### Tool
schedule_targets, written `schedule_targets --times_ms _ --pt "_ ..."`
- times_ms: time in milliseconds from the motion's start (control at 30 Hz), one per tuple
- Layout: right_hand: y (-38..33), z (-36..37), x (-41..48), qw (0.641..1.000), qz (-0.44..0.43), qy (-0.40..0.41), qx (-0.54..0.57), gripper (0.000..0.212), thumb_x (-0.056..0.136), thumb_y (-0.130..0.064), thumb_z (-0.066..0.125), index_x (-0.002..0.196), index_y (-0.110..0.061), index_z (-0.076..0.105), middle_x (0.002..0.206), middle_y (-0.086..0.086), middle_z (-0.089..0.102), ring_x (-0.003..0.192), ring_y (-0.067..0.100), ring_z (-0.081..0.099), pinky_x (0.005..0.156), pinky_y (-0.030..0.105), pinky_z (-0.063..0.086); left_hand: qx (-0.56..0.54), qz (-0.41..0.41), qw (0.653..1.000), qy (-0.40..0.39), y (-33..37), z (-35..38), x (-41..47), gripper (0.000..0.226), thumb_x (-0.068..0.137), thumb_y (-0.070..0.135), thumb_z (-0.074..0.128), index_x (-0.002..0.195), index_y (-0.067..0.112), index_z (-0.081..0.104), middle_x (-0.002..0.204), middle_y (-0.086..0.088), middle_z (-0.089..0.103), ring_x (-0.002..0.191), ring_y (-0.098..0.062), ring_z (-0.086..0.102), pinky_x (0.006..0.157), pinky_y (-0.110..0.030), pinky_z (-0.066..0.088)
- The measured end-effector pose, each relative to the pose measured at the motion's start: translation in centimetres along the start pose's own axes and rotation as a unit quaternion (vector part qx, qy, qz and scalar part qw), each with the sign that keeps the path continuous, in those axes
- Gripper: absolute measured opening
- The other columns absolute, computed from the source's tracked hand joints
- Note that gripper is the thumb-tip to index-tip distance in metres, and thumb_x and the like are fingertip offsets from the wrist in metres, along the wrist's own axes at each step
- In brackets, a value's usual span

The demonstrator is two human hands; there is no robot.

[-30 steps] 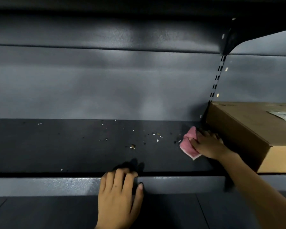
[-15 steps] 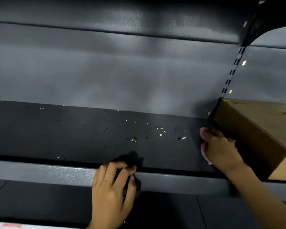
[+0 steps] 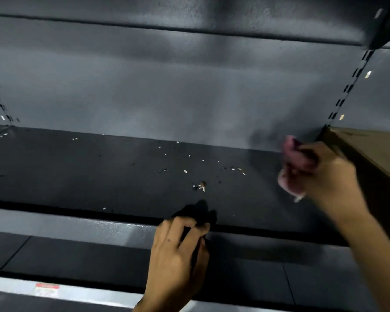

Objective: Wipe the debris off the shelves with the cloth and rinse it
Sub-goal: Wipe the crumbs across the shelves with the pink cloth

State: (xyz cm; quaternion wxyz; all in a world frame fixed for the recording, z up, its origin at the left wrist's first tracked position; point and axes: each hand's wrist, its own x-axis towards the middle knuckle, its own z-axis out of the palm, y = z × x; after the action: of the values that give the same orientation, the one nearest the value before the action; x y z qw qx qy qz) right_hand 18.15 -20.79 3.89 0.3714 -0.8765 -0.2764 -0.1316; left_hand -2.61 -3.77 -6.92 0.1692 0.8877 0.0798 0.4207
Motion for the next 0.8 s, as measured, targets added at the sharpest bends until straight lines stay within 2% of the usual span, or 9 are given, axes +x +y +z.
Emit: schedule_targets --times_ms 100,167,267,400,467,533,633,700,800 --pt "4.9 -0.1 0.0 0.969 0.098 -0.091 -0.207 0.045 0.078 -0.019 0.065 0.121 -0.017 0.054 0.117 0.017 0.060 0.103 0.034 0.061 0.082 0.033 0.054 -0.008 0.010 1.000 0.010 -0.3 0.0 -0.2 0.028 0.080 0.021 0.050 0.106 0.023 0.059 0.101 0.004 0.049 0.085 -0.015 0.044 0.076 -0.022 0.035" --pt "6.3 1.6 -0.9 0.935 0.142 -0.126 -0.300 0.051 0.089 -0.029 0.051 0.135 -0.013 0.038 0.139 0.019 0.042 0.122 0.039 0.047 0.100 0.048 0.043 -0.009 0.016 1.000 0.015 -0.4 0.1 -0.1 0.030 0.079 0.022 0.049 0.107 0.025 0.058 0.101 0.005 0.048 0.084 -0.015 0.044 0.076 -0.023 0.036" --pt "3.3 5.1 -0.9 0.948 0.126 -0.138 -0.257 0.054 0.091 -0.037 0.041 0.140 -0.018 0.027 0.146 0.019 0.029 0.128 0.041 0.036 0.107 0.050 0.029 -0.006 0.016 1.000 0.019 -0.5 0.3 0.3 0.030 0.077 0.023 0.048 0.106 0.027 0.056 0.100 0.006 0.047 0.084 -0.016 0.044 0.075 -0.024 0.035" --pt "-2.5 10.3 -0.3 0.959 -0.012 -0.169 -0.228 0.047 0.089 -0.026 0.046 0.133 -0.017 0.037 0.140 0.014 0.042 0.121 0.033 0.046 0.103 0.044 0.032 -0.004 0.014 1.000 0.018 -0.4 0.4 0.4 0.028 0.077 0.023 0.048 0.104 0.026 0.056 0.100 0.004 0.047 0.084 -0.018 0.044 0.075 -0.026 0.034" --pt "-5.1 11.0 -0.2 0.963 -0.071 -0.182 -0.184 0.042 0.085 -0.017 0.054 0.127 -0.019 0.048 0.131 0.009 0.054 0.116 0.027 0.053 0.104 0.040 0.039 0.001 0.012 1.000 0.005 -0.3 0.3 0.5 0.029 0.078 0.023 0.048 0.105 0.026 0.055 0.100 0.004 0.047 0.083 -0.018 0.044 0.075 -0.025 0.033" --pt "-6.5 10.0 -0.1 0.980 -0.055 -0.188 -0.047 0.043 0.082 -0.004 0.056 0.119 -0.024 0.057 0.115 0.004 0.066 0.095 0.017 0.063 0.091 0.029 0.051 0.006 0.018 1.000 -0.005 -0.4 0.2 0.1 0.029 0.078 0.023 0.048 0.106 0.026 0.055 0.100 0.004 0.048 0.083 -0.017 0.044 0.075 -0.023 0.032" --pt "-4.9 5.6 1.1 0.996 -0.006 -0.053 0.070 0.026 0.086 -0.012 0.053 0.106 -0.026 0.062 0.095 0.000 0.068 0.079 0.014 0.064 0.077 0.027 0.053 -0.008 0.022 1.000 -0.002 -0.6 0.0 0.3 0.030 0.077 0.023 0.048 0.106 0.027 0.056 0.099 0.005 0.047 0.083 -0.017 0.044 0.074 -0.025 0.035" --pt "-0.3 3.3 2.8 0.998 0.016 0.042 -0.047 0.019 0.088 -0.031 0.051 0.105 -0.026 0.058 0.097 0.011 0.067 0.083 0.025 0.064 0.078 0.033 0.055 -0.001 0.026 1.000 0.007 -0.5 0.2 0.4 0.030 0.076 0.023 0.048 0.105 0.027 0.056 0.099 0.005 0.047 0.082 -0.017 0.044 0.073 -0.025 0.035" --pt "6.1 2.6 4.2 0.952 0.129 -0.098 -0.260 0.050 0.083 -0.017 0.053 0.131 -0.021 0.041 0.132 0.018 0.049 0.116 0.041 0.045 0.096 0.044 0.042 0.005 0.030 0.999 0.016 -0.5 0.4 0.5 0.030 0.075 0.024 0.049 0.104 0.027 0.056 0.097 0.006 0.047 0.081 -0.017 0.044 0.073 -0.025 0.033"
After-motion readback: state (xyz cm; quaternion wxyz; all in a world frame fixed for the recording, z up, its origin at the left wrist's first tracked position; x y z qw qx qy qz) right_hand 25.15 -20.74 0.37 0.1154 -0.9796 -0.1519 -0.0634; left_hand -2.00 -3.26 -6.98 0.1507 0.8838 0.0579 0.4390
